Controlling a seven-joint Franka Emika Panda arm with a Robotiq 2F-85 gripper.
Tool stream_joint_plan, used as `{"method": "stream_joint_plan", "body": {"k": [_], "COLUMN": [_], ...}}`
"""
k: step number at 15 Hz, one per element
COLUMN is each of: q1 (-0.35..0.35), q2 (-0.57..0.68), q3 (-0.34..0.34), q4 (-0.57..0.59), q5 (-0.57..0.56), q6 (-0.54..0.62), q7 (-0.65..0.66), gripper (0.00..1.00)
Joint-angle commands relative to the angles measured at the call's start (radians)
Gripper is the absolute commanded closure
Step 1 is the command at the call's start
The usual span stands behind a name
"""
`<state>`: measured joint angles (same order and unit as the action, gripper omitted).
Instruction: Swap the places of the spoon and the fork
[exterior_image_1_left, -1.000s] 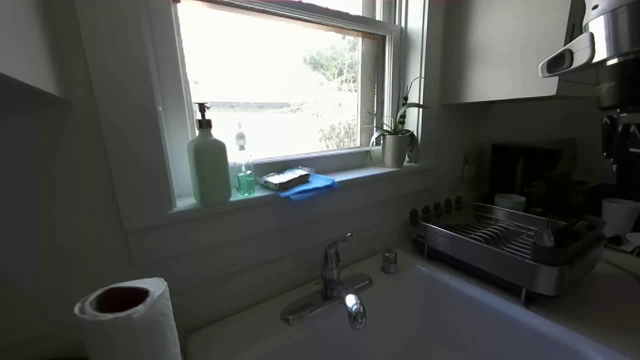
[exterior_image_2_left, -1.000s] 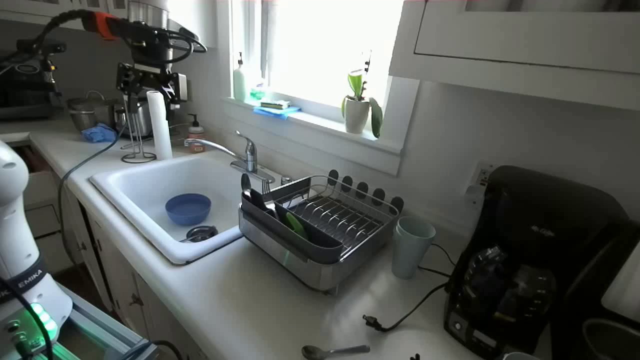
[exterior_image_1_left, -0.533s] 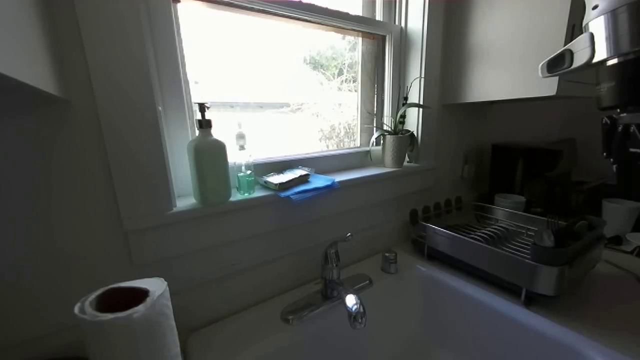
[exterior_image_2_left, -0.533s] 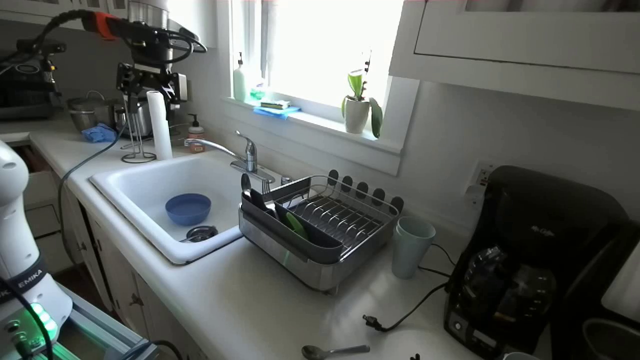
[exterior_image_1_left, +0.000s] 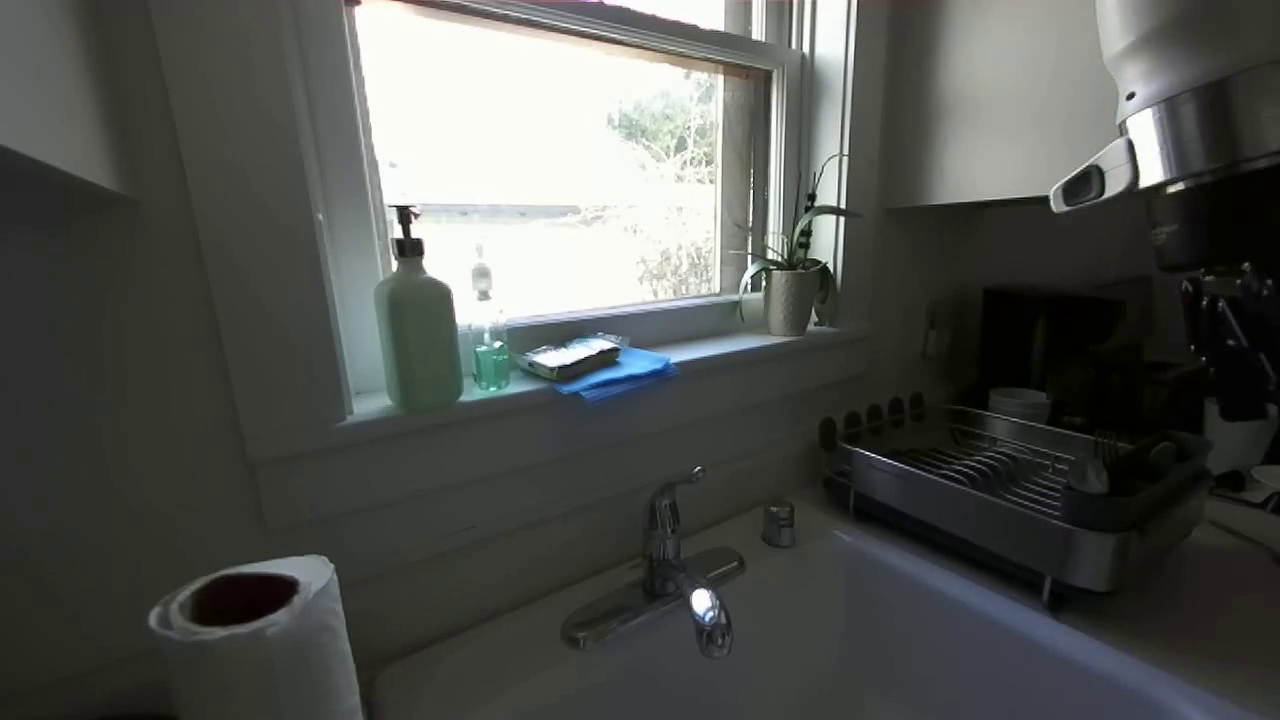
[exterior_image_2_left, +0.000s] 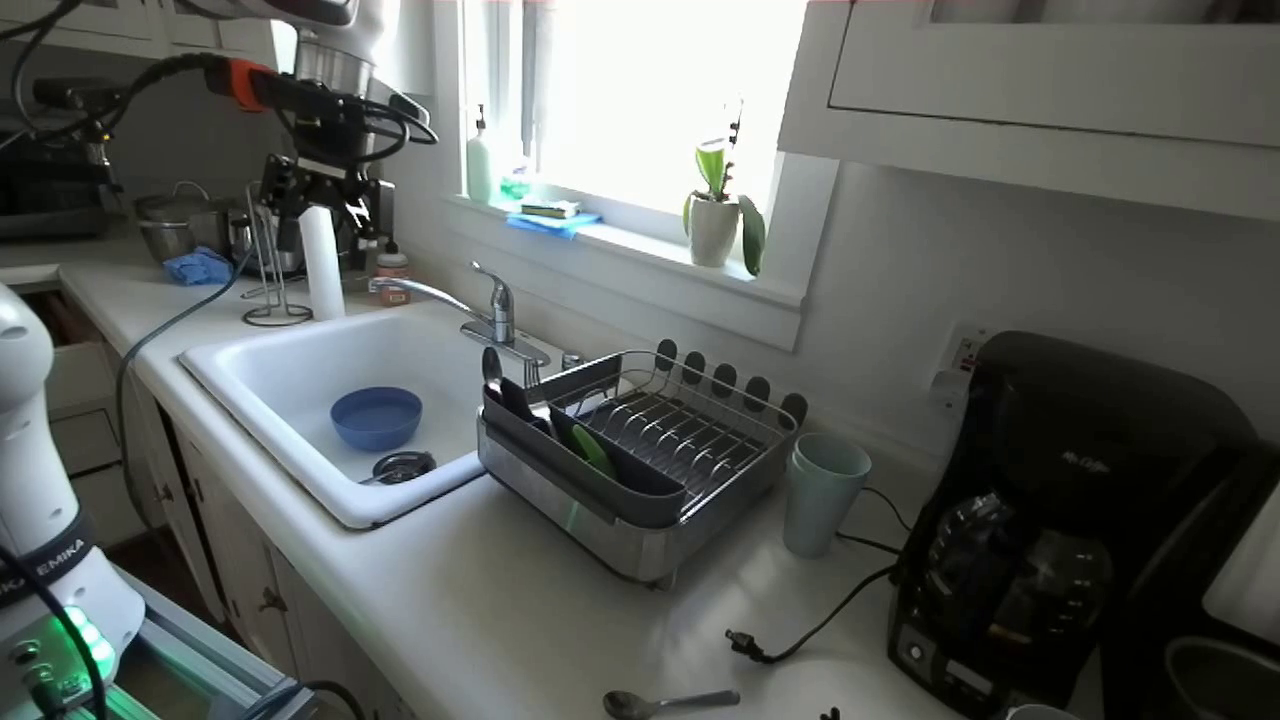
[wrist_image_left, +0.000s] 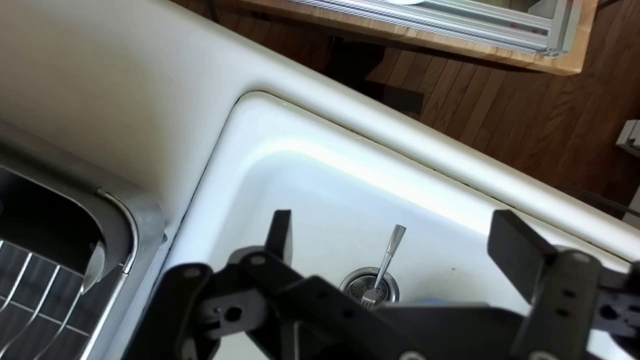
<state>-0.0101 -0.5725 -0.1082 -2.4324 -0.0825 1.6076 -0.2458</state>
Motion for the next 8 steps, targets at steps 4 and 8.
{"method": "stream_joint_plan", "body": {"k": [4,8], "q1": [-0.042,-0.073], "q2": [0.082,0.120], "q3": [-0.029,-0.051], "q4": [-0.025,-0.052], "q5": [-0.045,-0.091], "q6": [0.118,0.225], "q7": [-0.014,-0.022], "gripper": [0.00,0.00]}}
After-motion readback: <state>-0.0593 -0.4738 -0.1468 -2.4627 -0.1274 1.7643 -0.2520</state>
